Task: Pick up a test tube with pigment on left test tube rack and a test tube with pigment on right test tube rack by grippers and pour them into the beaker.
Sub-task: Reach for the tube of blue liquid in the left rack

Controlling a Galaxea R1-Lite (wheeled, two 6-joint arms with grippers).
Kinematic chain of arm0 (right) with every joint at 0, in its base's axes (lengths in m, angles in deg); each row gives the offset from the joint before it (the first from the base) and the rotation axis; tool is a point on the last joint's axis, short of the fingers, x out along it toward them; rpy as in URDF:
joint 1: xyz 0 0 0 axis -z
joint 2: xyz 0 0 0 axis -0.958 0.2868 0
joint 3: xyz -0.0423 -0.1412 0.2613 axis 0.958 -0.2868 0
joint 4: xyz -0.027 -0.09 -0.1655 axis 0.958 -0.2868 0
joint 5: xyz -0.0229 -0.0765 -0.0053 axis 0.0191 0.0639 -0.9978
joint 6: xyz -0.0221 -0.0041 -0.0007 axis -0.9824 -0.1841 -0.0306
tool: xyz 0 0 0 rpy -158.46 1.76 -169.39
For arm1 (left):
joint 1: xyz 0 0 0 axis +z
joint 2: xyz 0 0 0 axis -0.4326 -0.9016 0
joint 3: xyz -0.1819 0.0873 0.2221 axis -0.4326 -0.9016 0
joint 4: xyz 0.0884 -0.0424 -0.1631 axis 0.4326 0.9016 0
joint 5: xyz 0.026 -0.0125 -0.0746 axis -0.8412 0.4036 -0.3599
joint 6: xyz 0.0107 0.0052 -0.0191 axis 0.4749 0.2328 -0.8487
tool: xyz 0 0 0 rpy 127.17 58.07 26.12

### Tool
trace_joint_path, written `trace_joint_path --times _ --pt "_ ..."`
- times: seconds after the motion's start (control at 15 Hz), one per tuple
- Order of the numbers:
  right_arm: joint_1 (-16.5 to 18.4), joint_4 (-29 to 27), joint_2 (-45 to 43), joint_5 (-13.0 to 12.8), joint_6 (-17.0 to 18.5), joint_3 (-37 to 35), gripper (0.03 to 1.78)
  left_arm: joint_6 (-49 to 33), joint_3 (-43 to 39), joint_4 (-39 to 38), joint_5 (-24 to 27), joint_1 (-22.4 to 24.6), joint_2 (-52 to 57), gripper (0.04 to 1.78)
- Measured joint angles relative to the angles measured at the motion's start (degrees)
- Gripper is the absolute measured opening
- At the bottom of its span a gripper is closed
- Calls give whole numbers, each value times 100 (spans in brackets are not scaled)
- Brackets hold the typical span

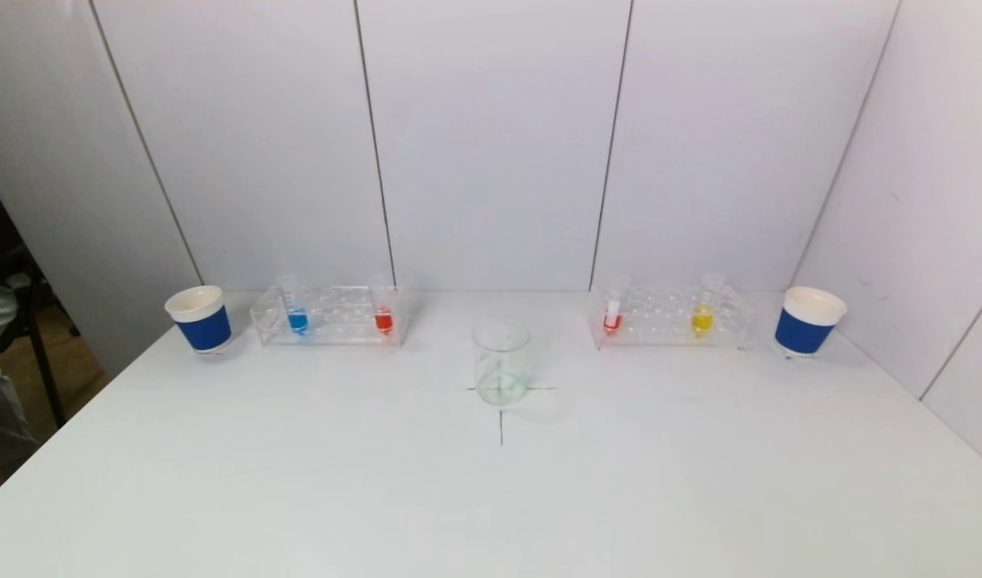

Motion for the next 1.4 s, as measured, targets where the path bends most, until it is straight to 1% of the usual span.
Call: trace_joint_path --times 0.6,0.73,0.93,1.4 --pt "0 0 0 0 0 0 177 1 0 0 2 0 0 176" --pt "0 0 0 0 0 0 177 128 0 26 -2 0 0 176" --pt "0 0 0 1 -2 0 177 -44 0 -2 26 0 0 176" --pt "0 0 0 1 0 0 177 -38 0 -7 22 0 0 176"
